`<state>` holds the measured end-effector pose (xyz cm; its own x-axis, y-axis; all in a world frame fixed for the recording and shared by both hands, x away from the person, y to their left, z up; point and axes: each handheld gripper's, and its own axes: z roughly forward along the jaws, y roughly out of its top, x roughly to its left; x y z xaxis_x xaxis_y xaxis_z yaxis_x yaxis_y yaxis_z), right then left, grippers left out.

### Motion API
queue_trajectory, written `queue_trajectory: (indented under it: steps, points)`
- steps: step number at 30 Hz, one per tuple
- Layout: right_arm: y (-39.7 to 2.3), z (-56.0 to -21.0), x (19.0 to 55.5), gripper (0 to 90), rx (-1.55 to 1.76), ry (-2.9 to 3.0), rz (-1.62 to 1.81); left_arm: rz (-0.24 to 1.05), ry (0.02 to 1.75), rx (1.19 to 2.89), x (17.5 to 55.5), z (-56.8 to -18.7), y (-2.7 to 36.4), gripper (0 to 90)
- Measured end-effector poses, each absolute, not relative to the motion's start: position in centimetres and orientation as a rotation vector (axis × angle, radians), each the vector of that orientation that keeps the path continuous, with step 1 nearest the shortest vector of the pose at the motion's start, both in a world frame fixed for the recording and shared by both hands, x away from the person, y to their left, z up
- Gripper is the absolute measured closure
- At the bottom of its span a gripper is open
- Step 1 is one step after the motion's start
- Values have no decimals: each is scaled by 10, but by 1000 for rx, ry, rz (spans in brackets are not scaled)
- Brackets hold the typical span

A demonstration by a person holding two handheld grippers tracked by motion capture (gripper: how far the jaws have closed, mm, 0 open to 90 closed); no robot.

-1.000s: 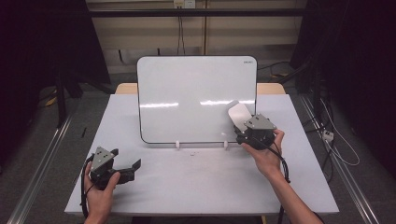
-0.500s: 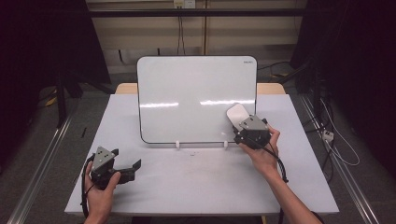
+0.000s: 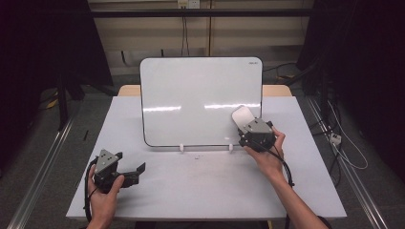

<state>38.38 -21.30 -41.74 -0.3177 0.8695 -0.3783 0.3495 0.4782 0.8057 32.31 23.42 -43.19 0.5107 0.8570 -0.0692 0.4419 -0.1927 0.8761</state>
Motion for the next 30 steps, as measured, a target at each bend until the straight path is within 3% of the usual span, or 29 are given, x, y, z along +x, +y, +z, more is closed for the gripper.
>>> queue_trajectory:
  steps: [14, 23, 30]
  points:
    - [-218, -416, 385, 284, 1062, 1906, 843, 558, 1090, 1817, 324, -432, 235, 61]
    - [-224, -413, 385, 111, 1105, 1912, 933, 555, 1086, 1817, 323, -433, 238, 61]
    - [-227, -414, 386, 67, 1143, 1927, 987, 560, 1078, 1820, 322, -432, 237, 61]
